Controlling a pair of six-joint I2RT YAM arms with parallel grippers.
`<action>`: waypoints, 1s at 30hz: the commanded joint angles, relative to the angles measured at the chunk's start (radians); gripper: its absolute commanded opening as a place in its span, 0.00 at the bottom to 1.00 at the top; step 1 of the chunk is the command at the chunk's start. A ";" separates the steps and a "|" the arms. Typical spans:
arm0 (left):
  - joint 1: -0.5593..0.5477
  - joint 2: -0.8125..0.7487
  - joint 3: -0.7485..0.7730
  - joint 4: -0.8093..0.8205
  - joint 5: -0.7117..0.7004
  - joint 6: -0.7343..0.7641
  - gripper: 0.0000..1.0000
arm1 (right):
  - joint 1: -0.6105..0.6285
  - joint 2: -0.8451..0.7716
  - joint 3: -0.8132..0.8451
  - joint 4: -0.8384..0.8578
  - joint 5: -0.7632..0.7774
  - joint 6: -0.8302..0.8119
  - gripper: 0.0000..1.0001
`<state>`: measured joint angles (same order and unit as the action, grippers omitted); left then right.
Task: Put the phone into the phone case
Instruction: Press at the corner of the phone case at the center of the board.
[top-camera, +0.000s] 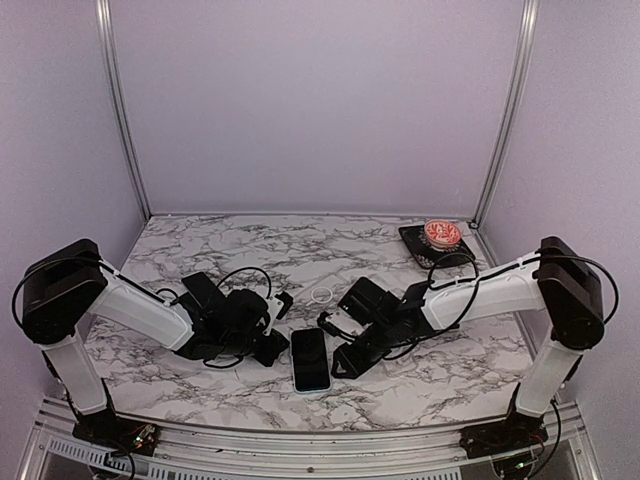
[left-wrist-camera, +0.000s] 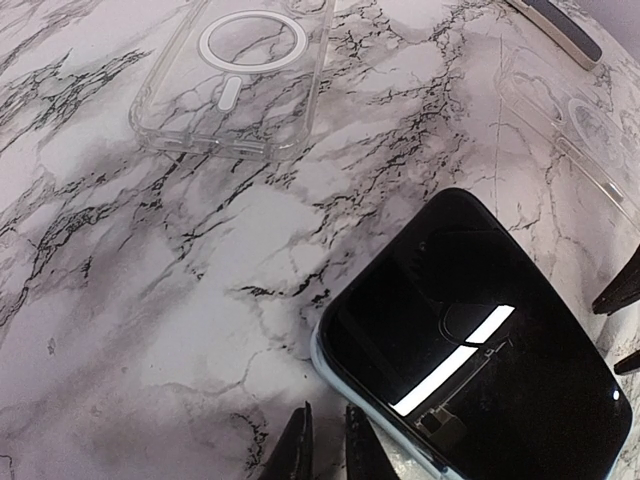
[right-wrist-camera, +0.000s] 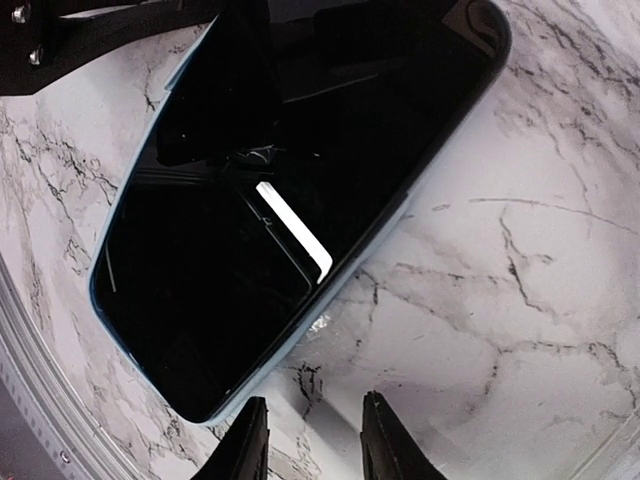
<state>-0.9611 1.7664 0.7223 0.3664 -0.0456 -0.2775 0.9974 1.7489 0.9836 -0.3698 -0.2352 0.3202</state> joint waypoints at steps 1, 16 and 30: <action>0.002 0.001 -0.014 -0.028 0.006 0.001 0.11 | 0.007 -0.034 0.049 -0.043 0.055 -0.031 0.33; 0.002 0.002 -0.018 -0.029 0.004 -0.001 0.11 | 0.098 0.118 0.024 -0.016 0.116 -0.012 0.13; 0.004 -0.003 -0.018 -0.029 0.003 -0.005 0.11 | -0.045 0.069 0.214 -0.011 0.093 -0.093 0.32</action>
<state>-0.9611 1.7657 0.7200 0.3687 -0.0460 -0.2775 1.0466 1.8160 1.1191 -0.4240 -0.0902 0.2680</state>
